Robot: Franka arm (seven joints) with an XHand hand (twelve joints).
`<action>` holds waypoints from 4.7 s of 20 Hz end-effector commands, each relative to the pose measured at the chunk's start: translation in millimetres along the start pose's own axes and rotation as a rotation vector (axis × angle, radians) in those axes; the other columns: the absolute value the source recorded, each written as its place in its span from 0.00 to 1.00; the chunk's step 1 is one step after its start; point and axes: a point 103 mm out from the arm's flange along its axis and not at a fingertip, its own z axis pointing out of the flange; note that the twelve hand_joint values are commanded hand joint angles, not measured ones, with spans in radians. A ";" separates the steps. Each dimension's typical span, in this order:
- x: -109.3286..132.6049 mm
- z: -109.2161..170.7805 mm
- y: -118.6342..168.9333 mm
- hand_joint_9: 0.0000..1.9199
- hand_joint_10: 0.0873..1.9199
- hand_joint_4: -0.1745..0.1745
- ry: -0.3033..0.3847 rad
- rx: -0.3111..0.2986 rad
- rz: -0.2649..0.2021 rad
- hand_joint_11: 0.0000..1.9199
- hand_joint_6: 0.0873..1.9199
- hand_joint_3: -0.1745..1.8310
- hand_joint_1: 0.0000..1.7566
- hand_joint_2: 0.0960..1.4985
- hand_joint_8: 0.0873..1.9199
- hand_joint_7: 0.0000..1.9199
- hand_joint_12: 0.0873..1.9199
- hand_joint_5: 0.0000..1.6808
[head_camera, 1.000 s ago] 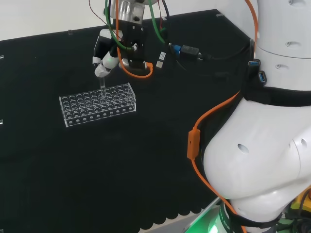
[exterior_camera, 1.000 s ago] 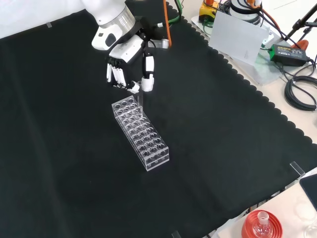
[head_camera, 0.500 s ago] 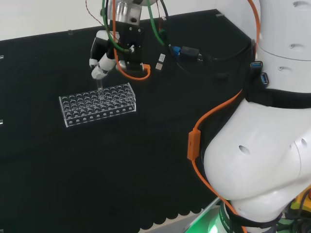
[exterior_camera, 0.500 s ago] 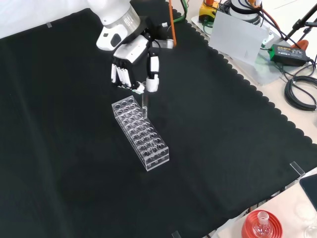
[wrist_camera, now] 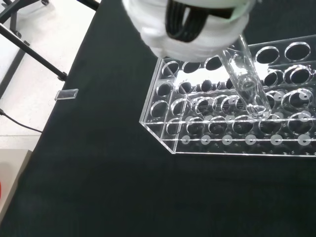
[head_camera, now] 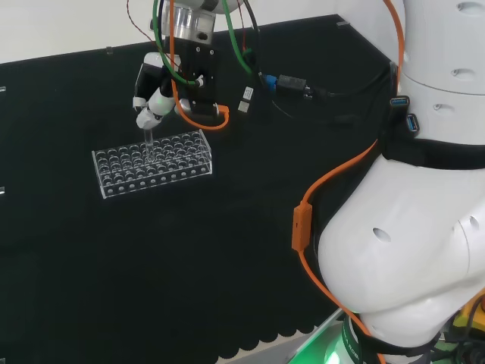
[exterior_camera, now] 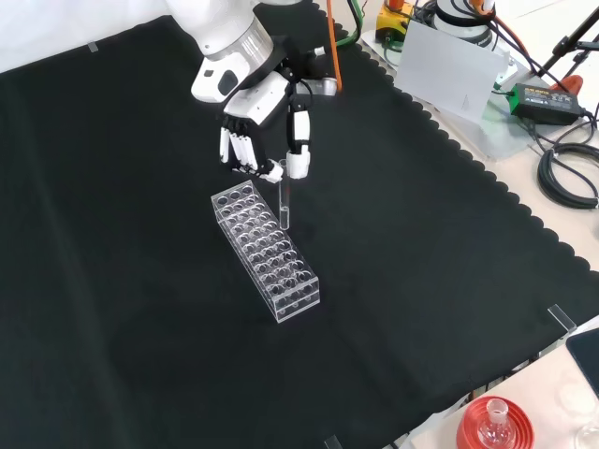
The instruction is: Put the test tube back in the rack.
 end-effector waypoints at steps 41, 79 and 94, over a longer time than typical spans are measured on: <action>-24.8 3.8 17.0 0.58 0.29 0.00 -0.008 0.027 -0.006 0.37 0.37 0.35 0.74 0.46 0.35 0.64 0.64 0.70; -32.2 32.8 31.3 0.58 0.29 0.00 0.027 0.078 0.017 0.37 0.37 0.36 0.74 0.46 0.35 0.64 0.64 0.70; -53.4 35.1 36.0 0.58 0.29 0.00 0.026 0.057 0.025 0.37 0.37 0.36 0.74 0.46 0.35 0.64 0.64 0.70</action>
